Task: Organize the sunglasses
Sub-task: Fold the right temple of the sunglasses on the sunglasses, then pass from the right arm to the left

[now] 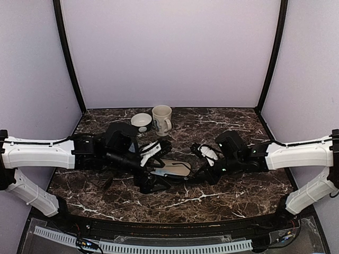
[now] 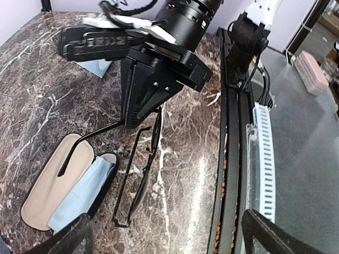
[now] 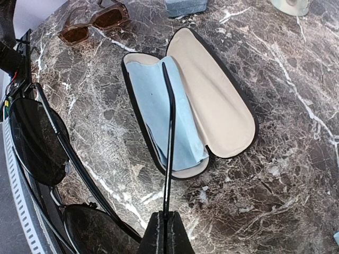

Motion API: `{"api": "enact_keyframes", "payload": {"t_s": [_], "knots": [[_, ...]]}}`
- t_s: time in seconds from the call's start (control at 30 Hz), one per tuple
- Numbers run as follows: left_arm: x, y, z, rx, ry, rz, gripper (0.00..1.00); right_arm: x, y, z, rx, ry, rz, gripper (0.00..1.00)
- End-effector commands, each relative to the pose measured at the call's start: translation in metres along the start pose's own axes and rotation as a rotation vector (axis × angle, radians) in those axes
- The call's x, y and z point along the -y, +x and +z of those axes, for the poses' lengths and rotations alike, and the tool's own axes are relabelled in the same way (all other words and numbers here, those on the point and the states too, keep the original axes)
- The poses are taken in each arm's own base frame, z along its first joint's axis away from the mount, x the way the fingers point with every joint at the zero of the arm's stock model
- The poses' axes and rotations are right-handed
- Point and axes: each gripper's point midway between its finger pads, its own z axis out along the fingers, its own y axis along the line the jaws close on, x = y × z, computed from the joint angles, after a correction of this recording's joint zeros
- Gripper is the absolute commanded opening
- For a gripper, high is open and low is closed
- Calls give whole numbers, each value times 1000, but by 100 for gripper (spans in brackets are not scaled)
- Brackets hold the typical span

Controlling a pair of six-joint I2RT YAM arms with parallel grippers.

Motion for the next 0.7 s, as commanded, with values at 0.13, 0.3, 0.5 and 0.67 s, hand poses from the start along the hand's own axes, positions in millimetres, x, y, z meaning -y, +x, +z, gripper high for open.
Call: {"api": "enact_keyframes", "payload": {"t_s": [0.13,0.3,0.5,0.67], "knots": [[-1,9,-8,46,-7,-7,90,-24,-15,-8,63,-110,-98,0],[-9,15,-3,16,-40,73,87,-36,-9,-4,17,-190,-99,0],[-8,19,10,-46,16,80,76,-41,-8,-3,8,-222,-95,0],[4,21,22,-70,117,57,60,-41,-9,-2,9,-222,-96,0]]}}
